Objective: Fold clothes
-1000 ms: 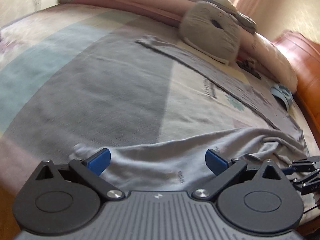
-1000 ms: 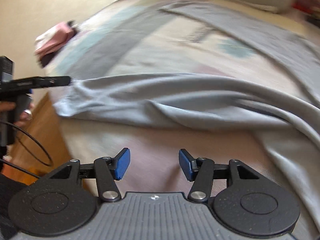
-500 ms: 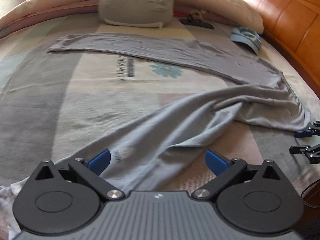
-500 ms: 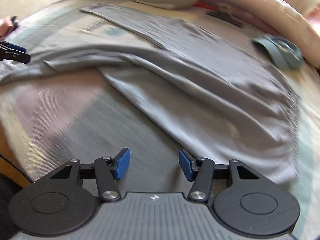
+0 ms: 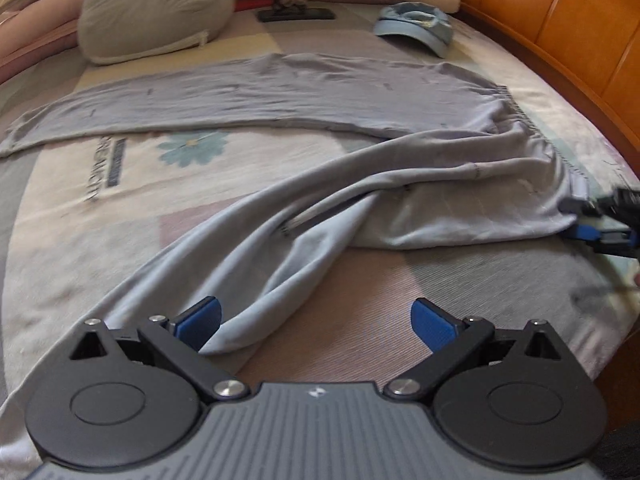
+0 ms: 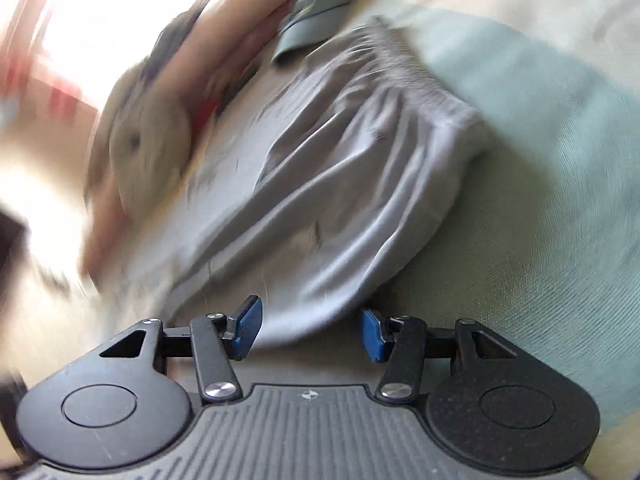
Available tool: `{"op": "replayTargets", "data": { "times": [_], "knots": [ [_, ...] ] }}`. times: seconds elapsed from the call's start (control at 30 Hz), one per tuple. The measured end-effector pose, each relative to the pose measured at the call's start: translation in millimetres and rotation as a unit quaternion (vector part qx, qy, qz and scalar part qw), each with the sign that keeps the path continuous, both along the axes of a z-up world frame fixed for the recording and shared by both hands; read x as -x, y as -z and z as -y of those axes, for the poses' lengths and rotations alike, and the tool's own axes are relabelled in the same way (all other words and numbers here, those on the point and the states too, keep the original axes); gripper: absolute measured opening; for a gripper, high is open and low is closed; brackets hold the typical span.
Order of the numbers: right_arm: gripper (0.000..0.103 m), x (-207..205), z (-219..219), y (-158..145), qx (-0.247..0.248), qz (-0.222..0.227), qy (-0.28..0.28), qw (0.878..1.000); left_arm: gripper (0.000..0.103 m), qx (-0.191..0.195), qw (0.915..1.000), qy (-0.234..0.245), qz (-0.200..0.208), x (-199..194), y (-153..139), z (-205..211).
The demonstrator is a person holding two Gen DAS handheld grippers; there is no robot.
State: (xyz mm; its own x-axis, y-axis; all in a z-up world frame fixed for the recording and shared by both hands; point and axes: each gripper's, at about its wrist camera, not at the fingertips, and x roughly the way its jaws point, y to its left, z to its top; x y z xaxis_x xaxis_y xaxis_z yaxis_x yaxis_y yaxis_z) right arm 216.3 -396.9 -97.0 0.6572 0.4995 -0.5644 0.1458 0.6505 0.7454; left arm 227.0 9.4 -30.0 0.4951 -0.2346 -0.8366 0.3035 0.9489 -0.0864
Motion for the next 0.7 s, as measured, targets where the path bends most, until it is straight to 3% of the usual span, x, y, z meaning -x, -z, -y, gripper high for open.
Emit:
{"op": "replayTargets", "data": {
  "times": [0.1,0.27,0.4,0.47,0.5,0.53,0.6,0.7],
  "knots": [
    [0.058,-8,-1,9,-0.033,0.009,0.032,0.999,0.100,0.004,1.0000,-0.001,-0.006,-4,1,2],
    [0.059,5,-25,13,-0.028,0.026,0.057,0.998,0.100,0.019,0.9998,-0.008,-0.007,-5,2,0],
    [0.058,-23,-38,11,0.010,0.030,0.052,0.998,0.100,0.019,0.9997,-0.017,-0.007,-6,4,1],
    [0.043,-25,-39,9,0.022,0.021,0.058,0.998,0.100,0.015,0.9997,-0.016,-0.006,-5,5,2],
    [0.013,-23,-37,10,0.032,0.008,0.054,0.998,0.100,0.010,0.9999,-0.010,-0.005,-3,5,2],
    [0.006,-20,-35,11,0.038,-0.004,0.050,0.998,0.100,0.005,1.0000,-0.005,-0.004,-1,5,2],
    [0.005,-13,-25,15,0.013,-0.009,0.047,0.999,0.100,-0.005,1.0000,0.006,-0.002,2,4,3],
    [0.005,-9,-21,5,0.025,-0.006,0.034,0.999,0.100,-0.020,0.9996,0.022,0.001,8,4,3]
  ]
}}
